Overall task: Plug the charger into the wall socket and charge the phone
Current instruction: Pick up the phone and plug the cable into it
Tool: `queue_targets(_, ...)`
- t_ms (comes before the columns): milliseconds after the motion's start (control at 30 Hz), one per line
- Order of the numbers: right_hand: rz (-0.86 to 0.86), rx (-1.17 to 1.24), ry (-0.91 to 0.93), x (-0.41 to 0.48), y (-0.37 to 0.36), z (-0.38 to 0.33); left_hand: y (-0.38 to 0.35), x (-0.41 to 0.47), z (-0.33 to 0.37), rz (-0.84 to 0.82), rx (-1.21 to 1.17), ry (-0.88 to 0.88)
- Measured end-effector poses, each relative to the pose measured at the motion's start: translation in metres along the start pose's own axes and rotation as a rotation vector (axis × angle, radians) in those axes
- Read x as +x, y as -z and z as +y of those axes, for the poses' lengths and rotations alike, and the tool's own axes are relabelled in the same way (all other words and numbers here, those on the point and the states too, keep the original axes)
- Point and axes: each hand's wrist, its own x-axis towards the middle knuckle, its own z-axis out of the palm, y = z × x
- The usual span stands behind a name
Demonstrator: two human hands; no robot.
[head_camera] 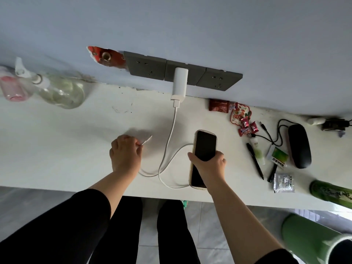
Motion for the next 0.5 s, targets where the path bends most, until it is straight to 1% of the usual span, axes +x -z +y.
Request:
queue_targets(67,-0.073,0.159,-0.069,-0.009,0.005,-0.009,0.005,-0.003,0.003,-0.041,-0.087,0.015)
queue_targets(133,-0.151,0.277,-0.123,-0.019,0.014,-0.017,0.013,-0.009,0.008,-0.088,-0.316,0.058)
queue_targets(200,-0.192,0.360,-0.107,-0.030,0.027,-0.023,0.025,-0.018,0.015,-0.143,-0.524,0.103)
queue_targets(233,-0.195,0.407,-0.088,-0.036,0.034,-0.026,0.032,-0.024,0.018,-0.154,-0.587,0.114)
queue_targets(300,-0.192,0.498,-0.066,-0.049,0.049,-0.031,0.050,-0.039,0.026,-0.167,-0.653,0.123)
queue_targets(367,-0.223,0.571,-0.082,-0.064,0.065,-0.039,0.072,-0.057,0.034,-0.189,-0.683,0.116)
queue_targets(500,-0.402,0.844,-0.236,-0.098,0.101,-0.058,0.120,-0.099,0.057,-0.229,-0.763,0.062)
